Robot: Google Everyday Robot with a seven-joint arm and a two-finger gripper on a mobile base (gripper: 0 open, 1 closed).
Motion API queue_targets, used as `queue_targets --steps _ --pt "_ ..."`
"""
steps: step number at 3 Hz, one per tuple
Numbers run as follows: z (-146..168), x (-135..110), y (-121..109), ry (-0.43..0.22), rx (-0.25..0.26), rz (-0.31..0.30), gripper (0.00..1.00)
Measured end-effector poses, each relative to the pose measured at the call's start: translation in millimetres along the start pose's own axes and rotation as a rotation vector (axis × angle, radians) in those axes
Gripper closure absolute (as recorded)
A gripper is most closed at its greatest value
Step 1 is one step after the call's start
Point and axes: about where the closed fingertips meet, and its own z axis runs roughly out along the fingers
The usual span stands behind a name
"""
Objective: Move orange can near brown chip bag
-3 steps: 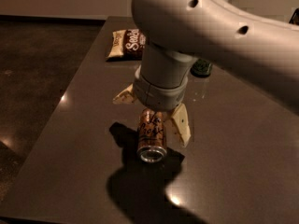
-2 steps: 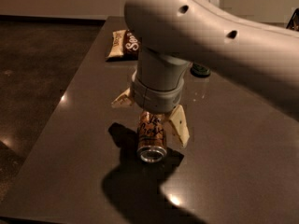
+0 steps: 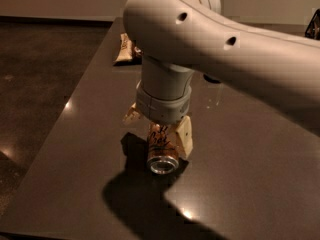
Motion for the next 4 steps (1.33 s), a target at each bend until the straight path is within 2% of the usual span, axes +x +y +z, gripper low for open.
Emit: queue_targets --steps 2,3,4 --pt "3 8 -4 0.012 -0.024 0.075 0.64" --pt "-3 16 -10 -0.001 -0.021 0.144 0.87" --pt "-12 29 -16 -0.096 -0.027 0.279 1.00"
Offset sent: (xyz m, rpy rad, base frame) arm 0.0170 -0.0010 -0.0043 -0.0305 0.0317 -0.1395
